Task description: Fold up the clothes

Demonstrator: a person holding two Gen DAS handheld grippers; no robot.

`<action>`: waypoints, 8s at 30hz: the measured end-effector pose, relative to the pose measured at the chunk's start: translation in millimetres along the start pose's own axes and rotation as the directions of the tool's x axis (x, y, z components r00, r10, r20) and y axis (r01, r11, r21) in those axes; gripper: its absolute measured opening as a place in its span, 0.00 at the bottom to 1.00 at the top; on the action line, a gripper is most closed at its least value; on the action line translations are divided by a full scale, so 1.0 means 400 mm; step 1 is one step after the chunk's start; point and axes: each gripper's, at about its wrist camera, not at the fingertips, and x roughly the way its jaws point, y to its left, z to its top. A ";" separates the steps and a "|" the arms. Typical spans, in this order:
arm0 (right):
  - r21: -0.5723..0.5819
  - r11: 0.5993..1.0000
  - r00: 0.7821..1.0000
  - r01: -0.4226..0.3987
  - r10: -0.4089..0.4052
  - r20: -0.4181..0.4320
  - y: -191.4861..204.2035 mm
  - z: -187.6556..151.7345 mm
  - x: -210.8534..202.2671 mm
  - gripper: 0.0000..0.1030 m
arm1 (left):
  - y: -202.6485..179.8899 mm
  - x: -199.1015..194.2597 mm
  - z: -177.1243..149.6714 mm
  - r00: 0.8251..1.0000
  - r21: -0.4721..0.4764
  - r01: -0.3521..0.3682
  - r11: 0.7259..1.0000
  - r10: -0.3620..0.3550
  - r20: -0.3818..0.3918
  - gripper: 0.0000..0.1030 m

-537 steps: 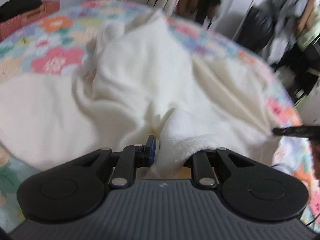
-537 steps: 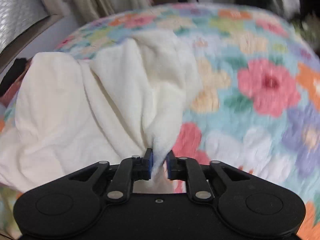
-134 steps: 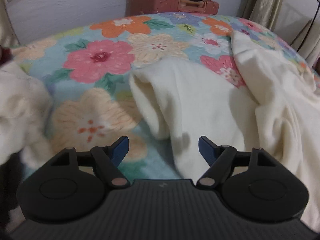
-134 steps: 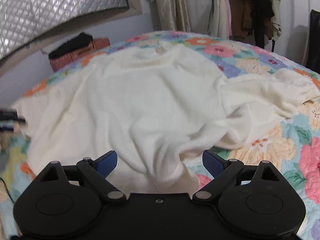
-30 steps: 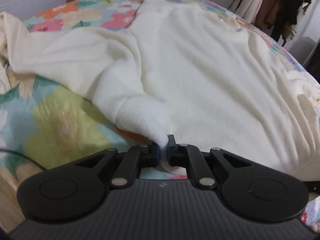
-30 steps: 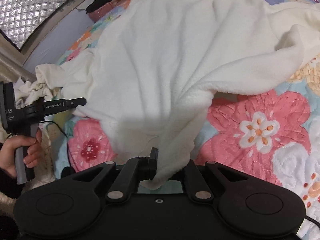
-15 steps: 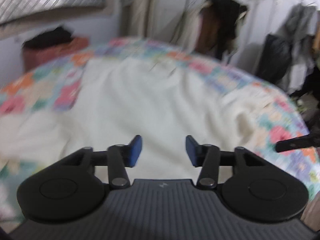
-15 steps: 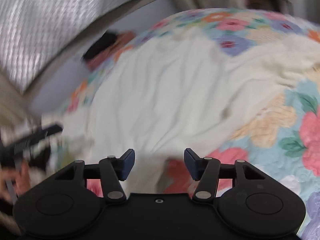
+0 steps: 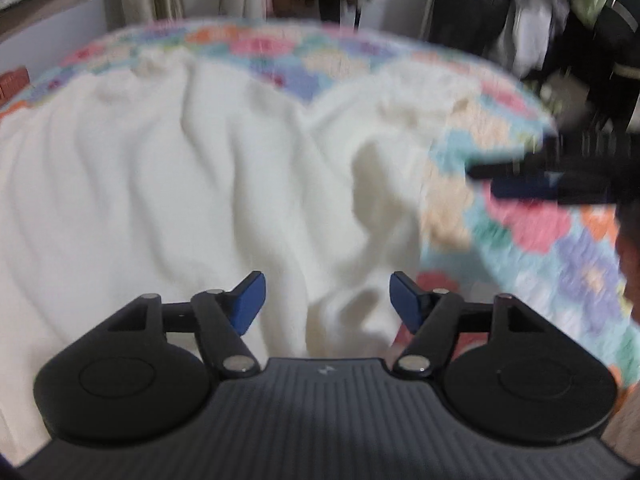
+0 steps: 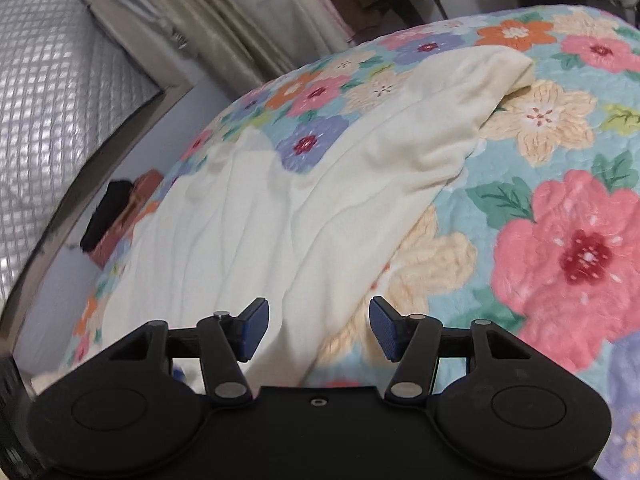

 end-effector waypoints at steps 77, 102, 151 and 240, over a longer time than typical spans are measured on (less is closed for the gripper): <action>0.132 0.892 0.756 0.432 -0.438 0.487 -0.467 0.499 0.002 0.38 | 0.194 0.148 0.228 0.993 -0.165 0.089 0.982 -0.076 0.085 0.55; -0.300 0.952 0.998 -0.055 0.055 -0.008 0.421 0.513 0.662 0.61 | 1.233 -0.019 0.285 0.961 -0.445 -0.141 0.884 0.230 0.153 0.62; -0.342 0.938 0.991 0.058 -0.011 0.136 0.400 0.410 0.673 0.49 | 1.163 -0.125 0.186 0.825 -0.504 -0.358 0.786 0.519 0.223 0.55; -0.364 0.925 0.994 -0.108 0.088 -0.071 0.526 -0.201 -0.129 0.91 | 0.917 -0.589 -0.261 0.854 -0.679 -0.330 0.655 0.514 0.080 0.83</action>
